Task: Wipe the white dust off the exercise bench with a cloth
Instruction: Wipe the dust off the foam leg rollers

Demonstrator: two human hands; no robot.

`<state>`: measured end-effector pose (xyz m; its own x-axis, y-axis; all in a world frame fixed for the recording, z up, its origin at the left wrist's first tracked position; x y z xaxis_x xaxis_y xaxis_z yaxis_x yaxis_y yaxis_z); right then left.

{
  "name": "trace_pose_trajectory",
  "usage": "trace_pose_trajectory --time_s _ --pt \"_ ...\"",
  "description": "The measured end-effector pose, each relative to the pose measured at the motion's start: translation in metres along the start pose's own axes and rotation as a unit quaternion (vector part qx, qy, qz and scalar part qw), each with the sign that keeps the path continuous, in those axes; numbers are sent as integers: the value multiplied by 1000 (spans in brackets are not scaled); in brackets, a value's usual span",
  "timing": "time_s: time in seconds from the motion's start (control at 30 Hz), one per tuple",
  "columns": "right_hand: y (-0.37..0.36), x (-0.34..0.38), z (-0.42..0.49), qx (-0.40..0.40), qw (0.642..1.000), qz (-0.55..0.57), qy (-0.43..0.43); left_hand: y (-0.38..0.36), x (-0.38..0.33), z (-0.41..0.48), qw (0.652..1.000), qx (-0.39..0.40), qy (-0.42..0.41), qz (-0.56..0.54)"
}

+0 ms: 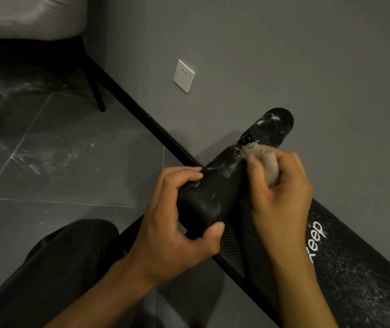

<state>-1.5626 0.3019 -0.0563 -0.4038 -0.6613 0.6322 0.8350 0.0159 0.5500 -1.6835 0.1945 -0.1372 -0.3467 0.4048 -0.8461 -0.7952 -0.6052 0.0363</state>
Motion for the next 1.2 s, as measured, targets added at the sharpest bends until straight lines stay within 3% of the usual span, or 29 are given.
trace_pose_trajectory --time_s 0.1,0.27,0.47,0.63,0.83,1.0,1.2 --pt "0 0 -5 3 1000 25 -12 1 0 0 1000 -1 -2 3" --pt "-1 19 -29 72 993 55 81 0 2 2 1000 -7 -14 4" --pt "-1 -4 6 15 1000 -1 -18 1 -2 3 999 -4 -36 30" --pt "-2 18 -29 72 992 80 66 2 -5 5 994 1 -87 61" --pt "1 -11 -5 -12 999 41 -18 1 -5 4 995 2 -91 47" --pt "-3 13 -25 55 993 81 71 0 -3 4 996 -4 -84 33" --pt "-5 -14 15 -9 1000 -8 -17 1 -3 5 996 8 -81 26"
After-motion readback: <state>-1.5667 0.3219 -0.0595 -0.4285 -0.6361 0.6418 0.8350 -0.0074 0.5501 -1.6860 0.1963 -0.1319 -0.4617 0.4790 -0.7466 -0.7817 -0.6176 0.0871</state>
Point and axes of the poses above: each hand's wrist, its own z-axis towards the middle knuckle, its own y-axis out of the back of the hand, x = y × z, the point moved 6 cm from there along z, towards the middle knuckle
